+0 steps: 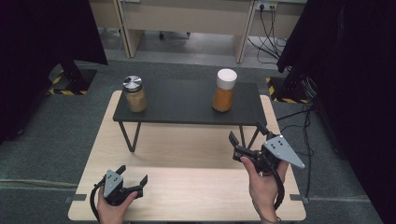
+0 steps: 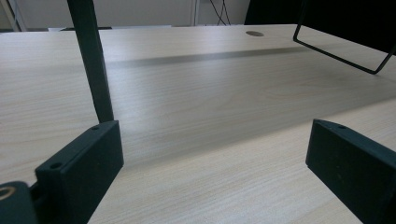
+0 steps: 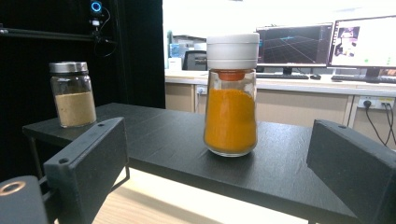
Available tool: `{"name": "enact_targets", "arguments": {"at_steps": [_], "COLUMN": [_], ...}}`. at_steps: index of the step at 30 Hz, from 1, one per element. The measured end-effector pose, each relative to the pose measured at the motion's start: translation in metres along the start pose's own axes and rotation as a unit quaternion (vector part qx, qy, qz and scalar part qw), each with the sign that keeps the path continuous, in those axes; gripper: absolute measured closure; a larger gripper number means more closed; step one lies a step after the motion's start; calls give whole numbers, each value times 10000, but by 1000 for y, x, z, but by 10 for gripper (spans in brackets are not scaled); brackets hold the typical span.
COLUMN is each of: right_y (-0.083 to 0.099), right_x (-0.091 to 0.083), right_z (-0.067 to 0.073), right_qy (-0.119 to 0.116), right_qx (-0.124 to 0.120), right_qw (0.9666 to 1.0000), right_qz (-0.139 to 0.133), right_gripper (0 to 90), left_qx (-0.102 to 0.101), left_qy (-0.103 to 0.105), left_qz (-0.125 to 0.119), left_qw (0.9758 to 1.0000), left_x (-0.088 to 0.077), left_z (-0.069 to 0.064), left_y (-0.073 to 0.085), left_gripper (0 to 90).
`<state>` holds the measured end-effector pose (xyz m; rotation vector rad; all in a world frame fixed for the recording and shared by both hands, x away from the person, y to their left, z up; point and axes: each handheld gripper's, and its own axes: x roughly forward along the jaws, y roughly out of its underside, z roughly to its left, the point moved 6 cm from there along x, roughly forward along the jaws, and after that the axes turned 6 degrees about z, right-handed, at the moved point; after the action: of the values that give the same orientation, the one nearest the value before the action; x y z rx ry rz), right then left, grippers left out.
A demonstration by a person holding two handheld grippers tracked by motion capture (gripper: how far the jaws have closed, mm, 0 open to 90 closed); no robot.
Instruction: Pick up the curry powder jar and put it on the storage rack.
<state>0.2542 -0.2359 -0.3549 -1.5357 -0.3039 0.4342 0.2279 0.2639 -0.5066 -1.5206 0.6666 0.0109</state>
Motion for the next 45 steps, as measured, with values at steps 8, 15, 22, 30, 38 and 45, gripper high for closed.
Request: {"name": "enact_targets", "arguments": {"at_steps": [8,15,22,30,38,45], "right_y": [10,20,33,46,57,68], "right_x": [-11,-19,-26,-30,-34,-36], "right_z": [1,2,4,4,4,4], "right_qy": [29,38,57,84,100,135], "right_qx": [9,22,88,139,239,291], "right_qw": [10000,9999,9997,9994,9989,9982], "right_qz": [51,122,200,319,402,502], "right_gripper": [57,57,57,57,57,56], "left_qx": [-5,12,-3,6,3,-3], "left_qy": [-7,0,-17,-18,-25,-28], "left_qz": [1,30,20,38,39,38], "left_qw": [10000,10000,10000,10000,10000,10000], "left_x": [0,1,1,1,1,2], "left_z": [0,-1,-1,-1,-1,-1], "left_y": [0,1,1,2,2,3], "left_gripper": [33,33,33,33,33,33]}}
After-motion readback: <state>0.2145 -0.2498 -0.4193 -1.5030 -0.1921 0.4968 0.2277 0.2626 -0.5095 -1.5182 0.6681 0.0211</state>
